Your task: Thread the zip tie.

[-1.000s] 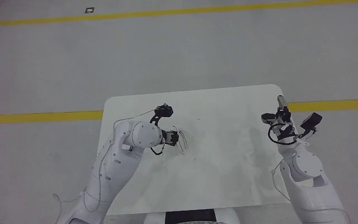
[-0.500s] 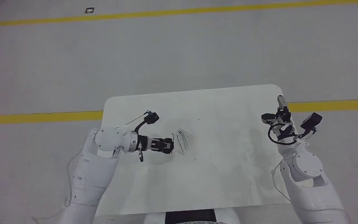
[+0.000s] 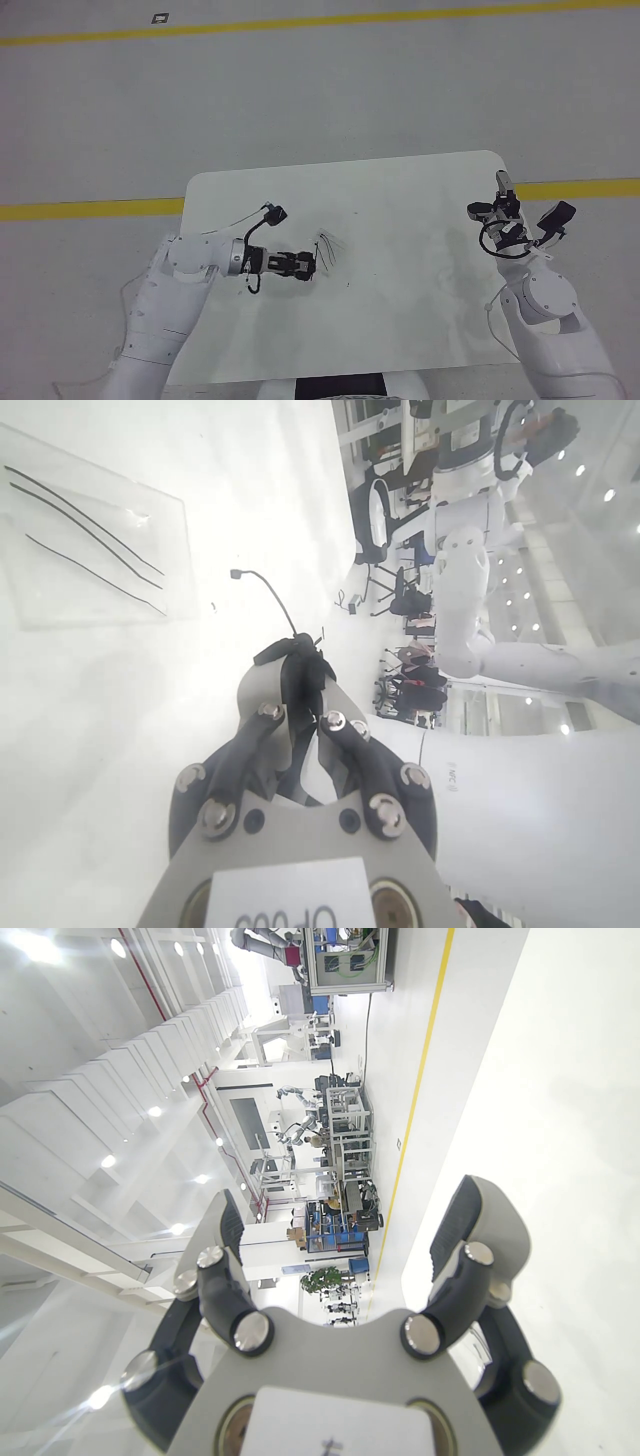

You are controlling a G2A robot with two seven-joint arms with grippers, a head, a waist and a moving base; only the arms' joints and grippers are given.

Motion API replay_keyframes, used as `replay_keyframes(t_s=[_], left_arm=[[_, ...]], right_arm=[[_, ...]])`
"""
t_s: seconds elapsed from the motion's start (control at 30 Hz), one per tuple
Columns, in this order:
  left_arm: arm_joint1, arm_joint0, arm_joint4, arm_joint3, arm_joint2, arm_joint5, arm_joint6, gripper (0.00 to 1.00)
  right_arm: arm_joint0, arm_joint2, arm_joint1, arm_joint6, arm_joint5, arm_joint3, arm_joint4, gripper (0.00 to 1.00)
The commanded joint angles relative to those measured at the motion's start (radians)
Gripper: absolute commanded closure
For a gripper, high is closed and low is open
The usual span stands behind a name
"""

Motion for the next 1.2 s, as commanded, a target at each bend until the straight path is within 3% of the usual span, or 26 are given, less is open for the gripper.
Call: replay_keyframes(t_s=[0.0,0.17,0.23,0.43,0.87,1.0,1.17], left_arm=[[0.000,0.000,0.000,0.000,0.000,0.000,0.000,1.00],[0.003,-0.003,0.032,0.012,0.023,-0.006,0.036,1.00],[0.008,-0.004,-0.011,0.034,0.021,-0.042,0.032,1.00],[0.030,-0.005,-0.097,0.032,0.010,-0.042,0.000,1.00],[0.108,0.015,-0.214,-0.068,0.028,-0.042,0.000,1.00],[0.122,0.018,-0.255,-0.116,0.040,-0.042,0.000,1.00],[0.123,0.018,-0.256,-0.119,0.041,-0.042,0.000,1.00]], right_arm=[[0.000,0.000,0.000,0.000,0.000,0.000,0.000,0.00],[0.000,0.000,0.000,0.000,0.000,0.000,0.000,0.00],[0.000,0.000,0.000,0.000,0.000,0.000,0.000,0.00],[0.000,0.000,0.000,0.000,0.000,0.000,0.000,0.00],[0.000,0.000,0.000,0.000,0.000,0.000,0.000,0.00],[0.000,0.000,0.000,0.000,0.000,0.000,0.000,0.00],[0.000,0.000,0.000,0.000,0.000,0.000,0.000,0.00]])
